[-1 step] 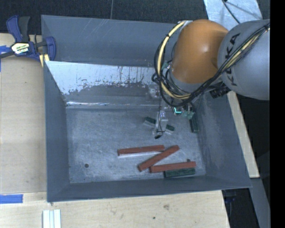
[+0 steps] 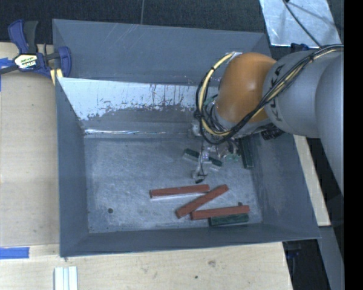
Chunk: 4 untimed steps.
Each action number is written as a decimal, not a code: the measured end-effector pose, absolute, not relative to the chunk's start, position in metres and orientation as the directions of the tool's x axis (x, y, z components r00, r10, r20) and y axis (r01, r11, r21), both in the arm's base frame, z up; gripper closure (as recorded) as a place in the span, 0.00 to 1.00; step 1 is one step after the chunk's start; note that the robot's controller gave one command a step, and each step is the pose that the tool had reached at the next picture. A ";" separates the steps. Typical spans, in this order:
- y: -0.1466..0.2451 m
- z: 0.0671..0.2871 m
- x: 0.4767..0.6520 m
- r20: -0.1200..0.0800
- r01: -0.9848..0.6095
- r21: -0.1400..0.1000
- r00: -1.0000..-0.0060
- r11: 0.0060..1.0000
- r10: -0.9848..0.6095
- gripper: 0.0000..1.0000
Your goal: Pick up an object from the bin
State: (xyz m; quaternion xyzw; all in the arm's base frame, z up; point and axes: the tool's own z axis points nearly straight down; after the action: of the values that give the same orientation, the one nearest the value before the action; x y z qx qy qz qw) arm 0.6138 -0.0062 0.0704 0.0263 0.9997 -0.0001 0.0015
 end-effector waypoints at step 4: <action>-0.020 0.070 0.624 0.003 -0.378 0.002 -0.926 0.926 -0.378 0.00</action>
Offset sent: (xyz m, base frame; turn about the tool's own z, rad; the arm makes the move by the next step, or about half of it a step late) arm 0.0000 0.0000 0.0000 0.0000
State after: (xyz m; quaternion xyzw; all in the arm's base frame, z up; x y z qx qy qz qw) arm 0.6241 -0.0201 0.0703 -0.1928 0.9812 0.0005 -0.0016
